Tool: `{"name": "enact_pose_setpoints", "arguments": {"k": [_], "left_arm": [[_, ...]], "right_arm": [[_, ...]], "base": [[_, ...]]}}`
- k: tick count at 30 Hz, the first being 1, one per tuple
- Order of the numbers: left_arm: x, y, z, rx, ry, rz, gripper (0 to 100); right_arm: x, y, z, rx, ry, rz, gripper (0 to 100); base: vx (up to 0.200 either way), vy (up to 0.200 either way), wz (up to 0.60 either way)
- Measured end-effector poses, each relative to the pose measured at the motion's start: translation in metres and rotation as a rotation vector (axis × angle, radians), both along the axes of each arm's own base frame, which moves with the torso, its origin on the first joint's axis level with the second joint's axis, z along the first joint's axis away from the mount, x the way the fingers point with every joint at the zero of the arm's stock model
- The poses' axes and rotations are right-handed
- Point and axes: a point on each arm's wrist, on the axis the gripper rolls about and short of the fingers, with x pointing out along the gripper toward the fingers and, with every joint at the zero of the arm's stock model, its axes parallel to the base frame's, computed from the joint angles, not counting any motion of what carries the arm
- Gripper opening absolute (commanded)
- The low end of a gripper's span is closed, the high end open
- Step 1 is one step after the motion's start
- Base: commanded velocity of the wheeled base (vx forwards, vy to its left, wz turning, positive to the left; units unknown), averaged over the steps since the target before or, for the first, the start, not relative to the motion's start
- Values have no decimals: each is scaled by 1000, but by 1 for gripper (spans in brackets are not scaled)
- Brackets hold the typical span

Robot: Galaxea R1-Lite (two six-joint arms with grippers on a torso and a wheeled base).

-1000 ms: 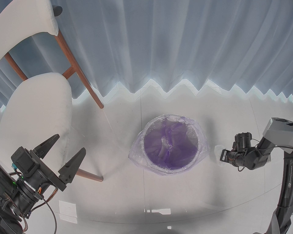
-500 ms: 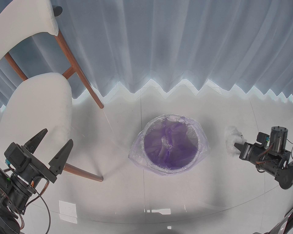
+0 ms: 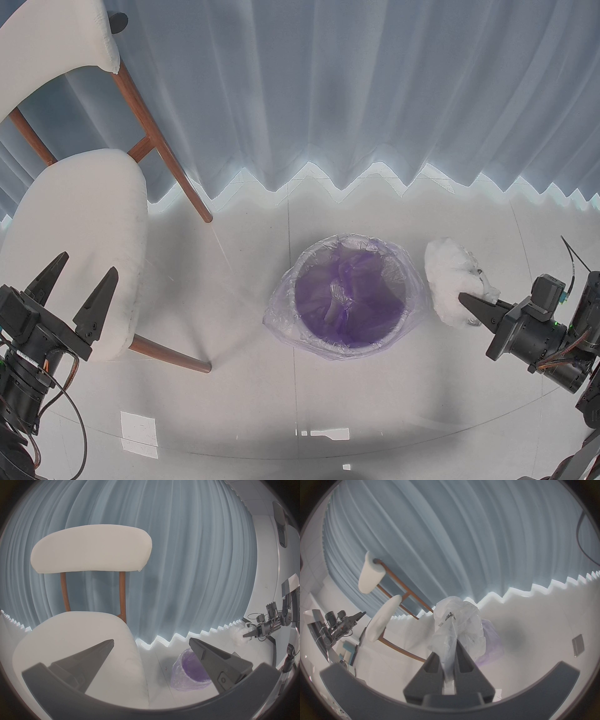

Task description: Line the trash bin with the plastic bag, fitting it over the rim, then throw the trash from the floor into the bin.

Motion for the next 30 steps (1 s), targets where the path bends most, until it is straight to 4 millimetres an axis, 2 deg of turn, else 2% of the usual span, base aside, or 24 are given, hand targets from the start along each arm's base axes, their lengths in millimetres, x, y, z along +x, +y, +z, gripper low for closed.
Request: {"name": "enact_pose_setpoints", "arguments": {"k": [8, 22, 30], "left_arm": [[-3, 3, 3, 7, -23, 24, 100], [-6, 9, 4, 38, -32, 72, 100], [-10, 11, 5, 46, -42, 78, 100]], "right_arm": [[33, 23, -9, 34, -145, 60, 0], [113, 60, -61, -20, -133, 86, 0], [136, 65, -98, -78, -76, 79, 0]], "base": [[0, 0, 0], [0, 0, 0], [0, 0, 0]]}}
